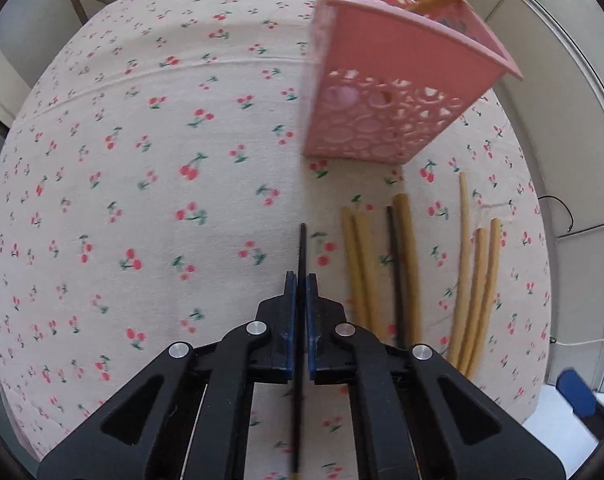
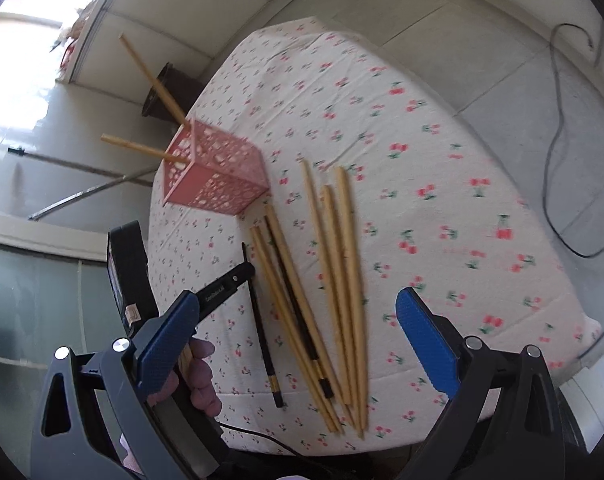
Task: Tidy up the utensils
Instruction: 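Lower the left gripper onto a dark-tipped chopstick and close it, then grasp a dark-tipped chopstick with the right gripper while the left gripper holds its own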
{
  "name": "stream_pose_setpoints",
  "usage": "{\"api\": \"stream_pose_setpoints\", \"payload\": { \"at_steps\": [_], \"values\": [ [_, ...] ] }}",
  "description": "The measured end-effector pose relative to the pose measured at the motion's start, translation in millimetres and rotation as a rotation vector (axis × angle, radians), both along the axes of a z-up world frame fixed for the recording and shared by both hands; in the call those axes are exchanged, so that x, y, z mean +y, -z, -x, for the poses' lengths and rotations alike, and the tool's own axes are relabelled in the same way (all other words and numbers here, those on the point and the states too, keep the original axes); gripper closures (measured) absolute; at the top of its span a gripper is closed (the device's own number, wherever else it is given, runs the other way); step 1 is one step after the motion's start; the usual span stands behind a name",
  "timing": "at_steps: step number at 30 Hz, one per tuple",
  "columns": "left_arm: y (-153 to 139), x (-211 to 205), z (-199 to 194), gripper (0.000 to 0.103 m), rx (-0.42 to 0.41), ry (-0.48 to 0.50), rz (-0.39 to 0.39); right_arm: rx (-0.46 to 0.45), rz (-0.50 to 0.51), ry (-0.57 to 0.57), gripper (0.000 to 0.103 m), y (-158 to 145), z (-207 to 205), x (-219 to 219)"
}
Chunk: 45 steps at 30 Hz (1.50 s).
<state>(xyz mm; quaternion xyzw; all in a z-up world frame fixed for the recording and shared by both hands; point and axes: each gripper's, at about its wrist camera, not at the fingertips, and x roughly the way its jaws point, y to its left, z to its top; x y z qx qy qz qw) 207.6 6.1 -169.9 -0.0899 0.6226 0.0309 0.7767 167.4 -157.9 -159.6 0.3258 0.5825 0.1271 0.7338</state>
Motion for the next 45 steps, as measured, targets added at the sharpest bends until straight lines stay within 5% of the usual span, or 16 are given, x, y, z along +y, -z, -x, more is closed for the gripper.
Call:
{"api": "stream_pose_setpoints", "payload": {
  "at_steps": [3,6,10,26,38,45],
  "values": [
    [-3.1,14.2,10.4,0.1,0.004,-0.014,0.015,0.001,-0.054,-0.066,0.013,14.1,-12.4,27.4],
    [-10.8,27.2,15.9,0.1,0.0,-0.035,0.059,-0.013,-0.067,-0.119,0.043,26.5,-23.8,48.6],
    [-24.3,44.9,14.6,0.1,-0.027,-0.044,0.083,-0.024,-0.035,-0.15,0.062,38.8,-36.7,67.0],
    [-5.3,81.0,15.0,0.099,0.012,-0.061,0.117,0.035,-0.005,-0.144,0.069,70.4,-61.9,85.5],
    [1.2,83.9,12.2,0.097,0.028,-0.078,0.096,-0.019,0.349,-0.242,0.083,56.8,-61.5,113.5],
    [2.5,88.7,14.3,0.097,0.029,-0.077,0.094,-0.011,0.37,-0.27,0.083,57.8,-67.4,121.4]
  ]
}}
